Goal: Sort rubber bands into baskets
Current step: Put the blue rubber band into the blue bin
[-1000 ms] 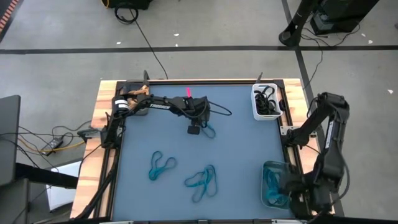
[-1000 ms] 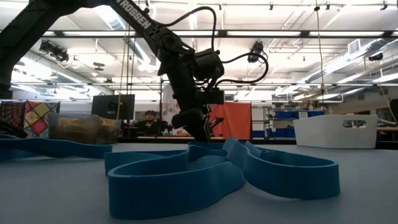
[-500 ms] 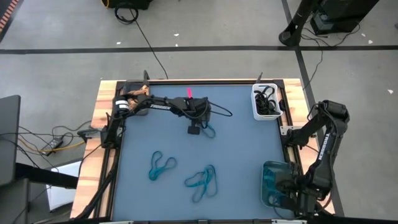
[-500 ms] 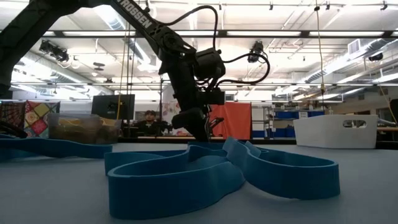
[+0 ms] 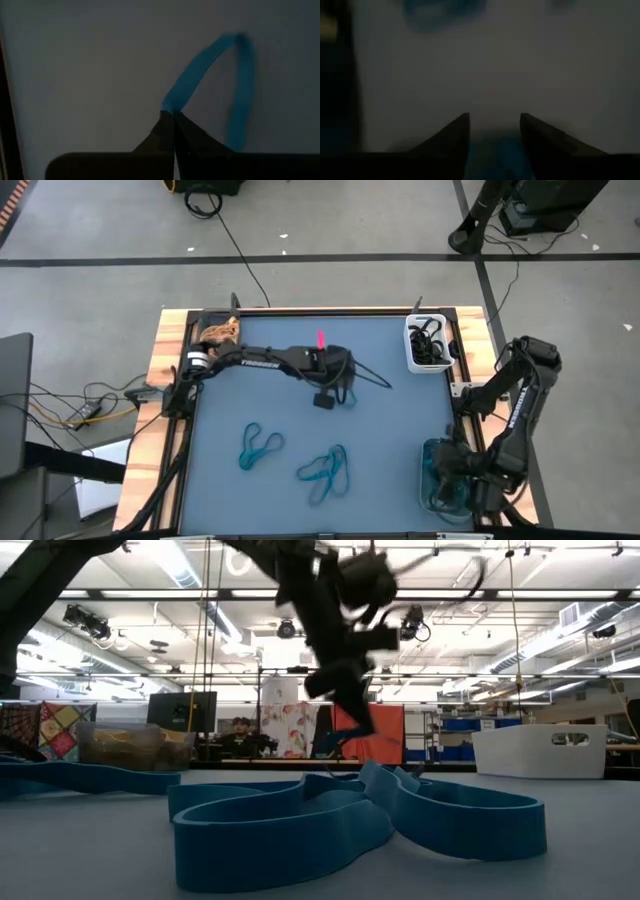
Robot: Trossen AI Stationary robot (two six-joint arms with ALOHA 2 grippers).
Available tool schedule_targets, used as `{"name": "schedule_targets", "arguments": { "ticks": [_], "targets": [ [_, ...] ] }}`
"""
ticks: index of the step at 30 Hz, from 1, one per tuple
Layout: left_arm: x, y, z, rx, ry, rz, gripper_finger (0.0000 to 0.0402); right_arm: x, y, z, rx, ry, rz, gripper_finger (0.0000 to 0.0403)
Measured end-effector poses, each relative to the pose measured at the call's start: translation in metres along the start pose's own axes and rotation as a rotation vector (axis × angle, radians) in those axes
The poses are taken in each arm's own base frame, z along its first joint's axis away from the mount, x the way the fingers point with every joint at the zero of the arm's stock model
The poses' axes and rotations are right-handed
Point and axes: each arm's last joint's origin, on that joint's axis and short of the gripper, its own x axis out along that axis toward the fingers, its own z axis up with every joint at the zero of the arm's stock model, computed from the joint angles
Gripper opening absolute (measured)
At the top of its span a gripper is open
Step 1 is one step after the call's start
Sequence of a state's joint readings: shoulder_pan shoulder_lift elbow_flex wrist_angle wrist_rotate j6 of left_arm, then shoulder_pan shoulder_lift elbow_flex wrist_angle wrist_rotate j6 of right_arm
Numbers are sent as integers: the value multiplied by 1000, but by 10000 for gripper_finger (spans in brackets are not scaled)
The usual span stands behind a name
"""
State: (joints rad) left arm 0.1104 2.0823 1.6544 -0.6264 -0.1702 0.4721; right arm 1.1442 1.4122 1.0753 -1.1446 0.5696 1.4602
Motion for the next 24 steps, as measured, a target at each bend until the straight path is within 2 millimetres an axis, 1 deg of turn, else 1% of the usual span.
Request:
{"name": "schedule_targets", "arguments": {
  "ticks": [2,3,8,11,14,18,24],
  "targets": [
    [-9,-9,14,16,-34,16,1,10,-4,3,-12,-159,-64,184],
    [-14,-14,21,25,-55,20,1,16,-6,5,-9,-211,-93,184],
    [-37,-40,53,77,-182,28,0,46,-21,11,22,-321,-214,191],
    [-48,-55,66,120,-247,32,0,62,-28,15,68,-398,-244,203],
    [-54,-68,75,146,-297,43,0,76,-33,19,124,-468,-259,217],
    [-59,-78,81,157,-338,50,0,91,-36,22,126,-504,-268,231],
    [-65,-88,89,163,-404,58,0,107,-30,33,9,-475,-210,238]
  ]
}}
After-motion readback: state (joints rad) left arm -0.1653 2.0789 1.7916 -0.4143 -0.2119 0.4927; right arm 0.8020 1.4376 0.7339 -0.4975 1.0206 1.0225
